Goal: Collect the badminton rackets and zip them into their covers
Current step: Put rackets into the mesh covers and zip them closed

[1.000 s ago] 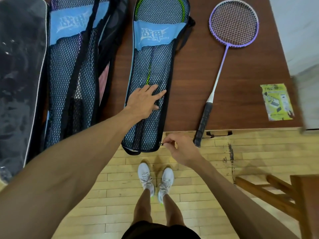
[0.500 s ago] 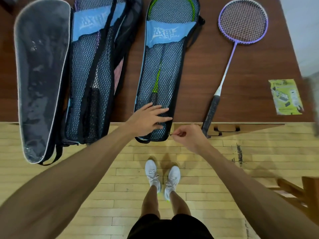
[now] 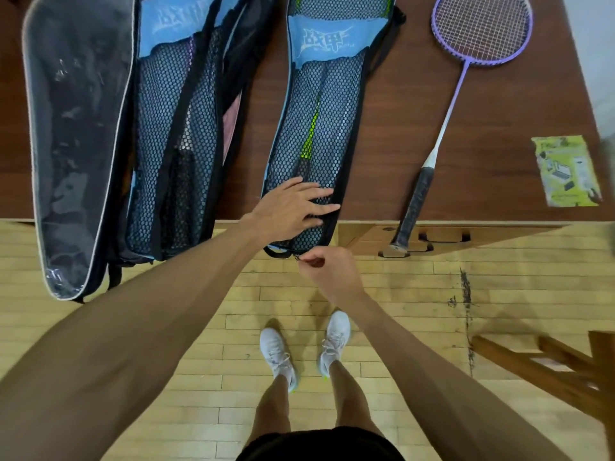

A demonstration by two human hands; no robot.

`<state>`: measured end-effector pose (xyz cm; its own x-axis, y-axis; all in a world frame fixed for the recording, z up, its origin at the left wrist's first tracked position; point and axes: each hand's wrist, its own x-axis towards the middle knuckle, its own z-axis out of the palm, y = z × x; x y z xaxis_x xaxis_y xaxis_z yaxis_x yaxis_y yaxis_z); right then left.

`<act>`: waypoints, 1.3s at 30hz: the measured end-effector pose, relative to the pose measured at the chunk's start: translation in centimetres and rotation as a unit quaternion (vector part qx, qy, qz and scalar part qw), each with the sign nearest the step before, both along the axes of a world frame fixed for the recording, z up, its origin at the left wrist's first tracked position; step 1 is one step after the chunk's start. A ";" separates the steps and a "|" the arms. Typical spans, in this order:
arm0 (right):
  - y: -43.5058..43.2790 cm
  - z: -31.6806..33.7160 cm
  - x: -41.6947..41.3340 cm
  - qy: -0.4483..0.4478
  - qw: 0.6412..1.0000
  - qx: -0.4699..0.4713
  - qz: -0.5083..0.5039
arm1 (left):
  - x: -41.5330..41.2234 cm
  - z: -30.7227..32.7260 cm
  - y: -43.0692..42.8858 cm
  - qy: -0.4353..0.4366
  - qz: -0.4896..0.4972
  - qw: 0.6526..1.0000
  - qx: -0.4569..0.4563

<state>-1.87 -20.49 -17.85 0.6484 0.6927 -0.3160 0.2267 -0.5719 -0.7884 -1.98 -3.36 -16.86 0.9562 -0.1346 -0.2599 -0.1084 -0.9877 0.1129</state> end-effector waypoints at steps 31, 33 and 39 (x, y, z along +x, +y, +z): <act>9.9 3.7 22.0 -0.016 0.989 -0.120 -0.088 | 7.4 4.5 8.8 0.065 0.483 0.834 -0.258; 11.5 2.7 23.6 0.039 0.984 -0.087 -0.148 | 9.2 4.1 9.2 0.059 0.518 0.805 -0.282; 14.2 2.1 25.9 0.114 0.983 -0.048 -0.133 | 12.3 4.3 9.7 0.036 0.559 0.760 -0.331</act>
<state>24.07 -6.25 -15.76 0.7077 0.4680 -0.5292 -0.1169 -0.6611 -0.7411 10.30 6.32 -12.59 0.5565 0.6263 -0.5460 0.7856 -0.1828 0.5911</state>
